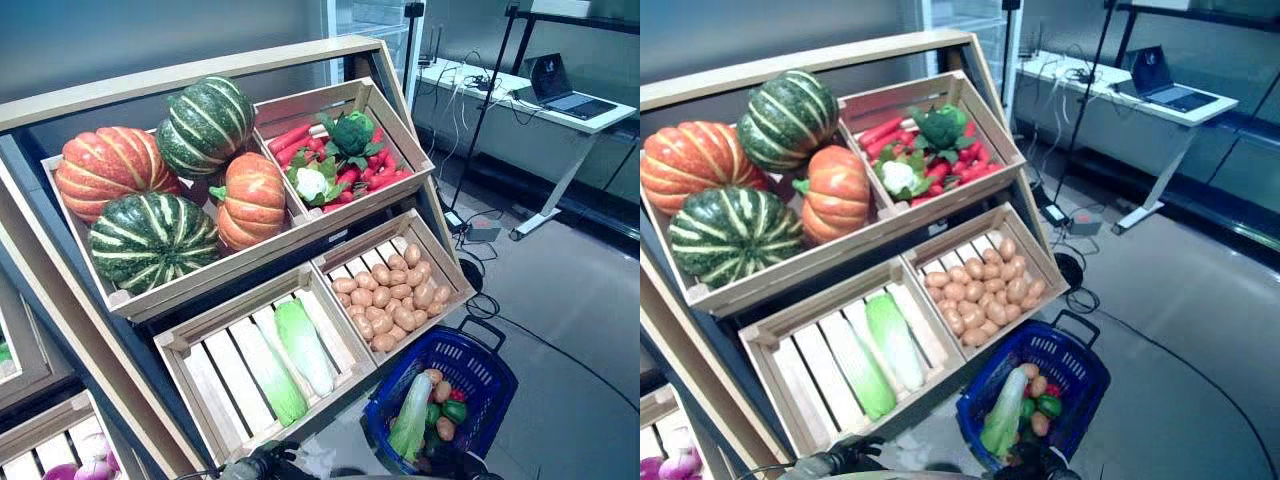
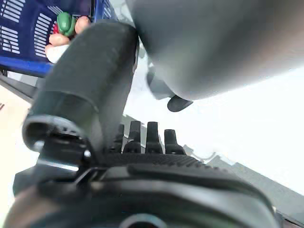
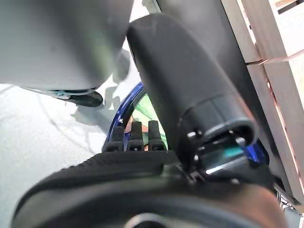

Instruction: Put vegetables into the basket

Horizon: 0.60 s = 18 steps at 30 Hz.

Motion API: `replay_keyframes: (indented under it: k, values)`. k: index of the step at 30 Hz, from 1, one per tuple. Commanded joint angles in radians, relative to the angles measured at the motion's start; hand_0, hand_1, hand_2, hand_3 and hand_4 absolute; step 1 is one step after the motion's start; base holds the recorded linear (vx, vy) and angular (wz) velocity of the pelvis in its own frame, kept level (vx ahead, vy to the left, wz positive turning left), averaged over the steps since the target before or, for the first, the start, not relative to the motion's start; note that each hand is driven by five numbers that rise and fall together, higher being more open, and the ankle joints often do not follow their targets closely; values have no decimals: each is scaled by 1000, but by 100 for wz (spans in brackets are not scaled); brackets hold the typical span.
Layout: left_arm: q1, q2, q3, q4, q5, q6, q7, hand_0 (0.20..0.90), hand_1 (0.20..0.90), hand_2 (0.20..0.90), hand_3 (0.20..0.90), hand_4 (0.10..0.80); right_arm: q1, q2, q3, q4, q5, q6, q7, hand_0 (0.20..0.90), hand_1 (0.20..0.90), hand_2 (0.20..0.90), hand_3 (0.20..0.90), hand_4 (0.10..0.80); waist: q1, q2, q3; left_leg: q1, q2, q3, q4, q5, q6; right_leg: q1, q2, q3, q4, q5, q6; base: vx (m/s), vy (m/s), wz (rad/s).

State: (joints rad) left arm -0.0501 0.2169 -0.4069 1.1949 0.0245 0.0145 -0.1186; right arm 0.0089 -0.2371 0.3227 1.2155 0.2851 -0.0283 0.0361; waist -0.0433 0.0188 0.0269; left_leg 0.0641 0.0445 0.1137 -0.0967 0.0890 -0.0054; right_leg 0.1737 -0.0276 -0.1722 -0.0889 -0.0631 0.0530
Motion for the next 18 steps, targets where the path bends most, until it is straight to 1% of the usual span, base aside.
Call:
replay_keyframes:
  k: [1, 8, 12, 13, 15, 16, 17, 18]
  values:
    - [-36, 0, -55, 70, 35, 19, -39, 900, 900, 900, 900, 800, -76, 34, 1, 24, 30, -45, 4, 900, 900, 900, 900, 800, -7, -27, 31, 91, -4, 42, 9, -152, -4, -36, -40, 24, 2, 49, 35, 0, 0, 0]
    - [-36, 5, -59, 68, 45, 44, -26, 900, 900, 900, 900, 800, -80, 27, -1, 22, 25, -40, 6, 900, 900, 900, 900, 800, -8, -26, 33, 88, 1, 47, 9, -149, -6, -42, -38, 25, 2, 50, 35, -20, -6, -1]
    - [-36, 8, -60, 76, 76, 60, 9, 900, 900, 900, 900, 800, -84, 28, 3, 27, 18, -40, 4, 900, 900, 900, 900, 800, -8, -24, 32, 87, 2, 49, 9, -146, -7, -42, -38, 24, 2, 51, 35, 0, 0, 0]
    - [-36, 14, -55, 83, 78, 50, 49, 900, 900, 900, 900, 800, -84, 26, 6, 27, 22, -41, 4, 900, 900, 900, 900, 800, -8, -24, 31, 86, 2, 47, 9, -145, -8, -43, -37, 25, 2, 51, 35, 0, 0, 0]
    - [-38, 17, -47, 84, 43, 34, 61, 900, 900, 900, 900, 800, -85, 26, 7, 26, 24, -39, 2, 900, 900, 900, 900, 800, -8, -23, 31, 85, 1, 45, 9, -145, -8, -43, -36, 26, 2, 51, 34, 0, 0, 0]
    - [-40, 18, -37, 82, 33, 14, 62, 900, 900, 900, 900, 800, -85, 26, 8, 25, 27, -38, 0, 900, 900, 900, 900, 800, -6, -23, 31, 85, 0, 43, 9, -144, -8, -43, -35, 26, 2, 51, 34, 0, 0, 0]
    - [-41, 21, -29, 74, 25, -39, 62, 900, 900, 900, 900, 800, -86, 27, 7, 26, 24, -38, 1, 900, 900, 900, 900, 800, -5, -22, 31, 84, 1, 44, 9, -144, -9, -43, -35, 25, 2, 51, 33, 0, 0, 0]
    - [-42, 22, -30, 63, 21, -71, 55, 900, 900, 900, 900, 800, -86, 26, 8, 25, 23, -35, 2, 900, 900, 900, 900, 800, -5, -22, 31, 83, 1, 43, 9, -143, -9, -44, -35, 25, 2, 52, 34, 0, 0, 0]
